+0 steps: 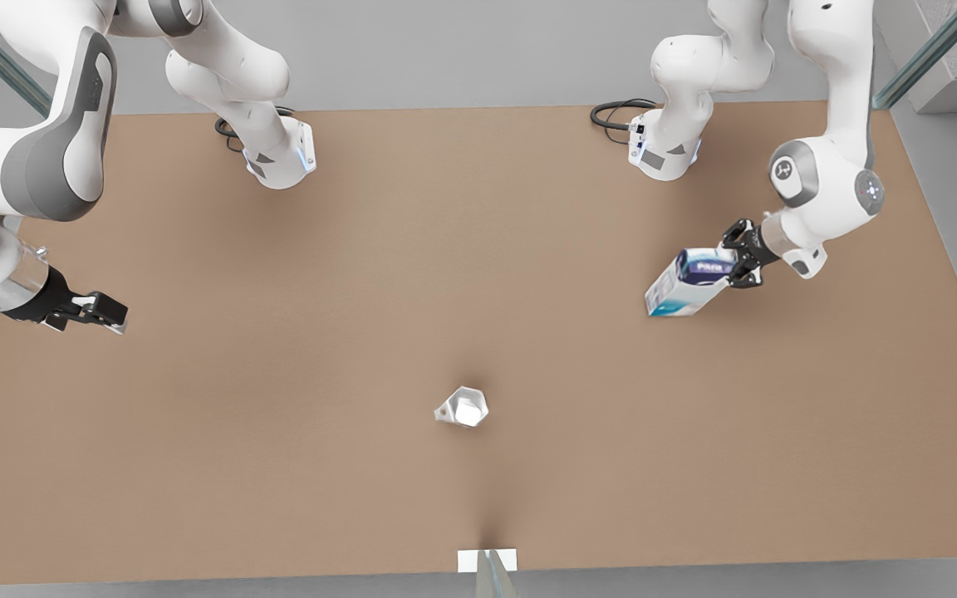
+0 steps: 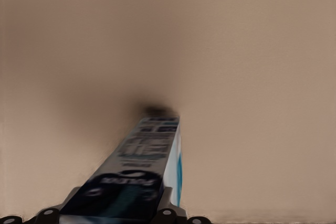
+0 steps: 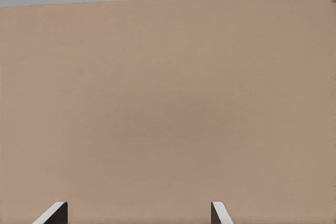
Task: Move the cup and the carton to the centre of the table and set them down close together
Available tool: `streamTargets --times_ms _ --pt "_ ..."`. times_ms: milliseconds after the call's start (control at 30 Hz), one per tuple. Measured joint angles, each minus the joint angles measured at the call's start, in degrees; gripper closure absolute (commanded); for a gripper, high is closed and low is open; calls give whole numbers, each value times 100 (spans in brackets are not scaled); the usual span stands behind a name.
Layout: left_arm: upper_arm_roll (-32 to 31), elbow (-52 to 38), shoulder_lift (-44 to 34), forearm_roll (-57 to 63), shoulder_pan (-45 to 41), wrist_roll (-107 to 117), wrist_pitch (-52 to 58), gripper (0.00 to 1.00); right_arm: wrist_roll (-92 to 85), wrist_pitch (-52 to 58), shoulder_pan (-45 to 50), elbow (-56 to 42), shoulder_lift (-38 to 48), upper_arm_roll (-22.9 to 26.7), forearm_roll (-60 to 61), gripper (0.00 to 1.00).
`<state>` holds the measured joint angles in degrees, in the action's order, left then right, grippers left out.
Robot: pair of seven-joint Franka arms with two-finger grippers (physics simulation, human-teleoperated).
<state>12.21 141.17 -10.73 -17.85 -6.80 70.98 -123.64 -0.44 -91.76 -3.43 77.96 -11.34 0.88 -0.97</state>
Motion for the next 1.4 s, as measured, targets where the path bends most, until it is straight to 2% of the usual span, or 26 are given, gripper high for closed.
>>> streamTargets --times_ms 67,133,300,367,400,533,633,933,1033,1067,1333,1400 --pt "-276 -503 -24 12 50 12 581 51 0 0 1 0 0 0 0 0" --pt "-1173 -937 113 13 -39 687 633 50 0 -7 0 0 0 0 0 0" --pt "-3078 -2235 939 -47 -3 2606 748 50 0 -9 0 0 0 0 0 0" --pt "-3668 -2755 1366 -76 -80 3351 661 50 0 -9 7 0 0 0 0 0" --pt "-3766 -3121 1682 -79 -291 3645 619 50 0 -9 1 0 0 0 0 0" --pt "-3761 -4478 3046 162 -927 4816 143 50 0 -9 -3 0 0 0 0 0" --pt "-3745 -4971 3641 536 -1077 4976 54 49 0 -9 0 0 0 0 0 0" --pt "-3709 -4993 4300 1233 -1288 5195 -866 48 0 0 -11 0 0 0 8 0" --pt "-3709 -4992 4381 1633 -1340 5232 -923 43 0 -26 -6 0 0 0 16 0" --pt "-3708 -4991 4402 1811 -1345 5247 -976 0 0 -26 -16 0 0 0 18 0" --pt "-3708 -4994 4401 1618 -1364 5210 -938 0 -1 -26 -8 -8 -1 0 15 0" --pt "-3715 -5048 4167 1550 -1360 5431 -751 0 -10 -29 -41 -9 0 1 18 0"
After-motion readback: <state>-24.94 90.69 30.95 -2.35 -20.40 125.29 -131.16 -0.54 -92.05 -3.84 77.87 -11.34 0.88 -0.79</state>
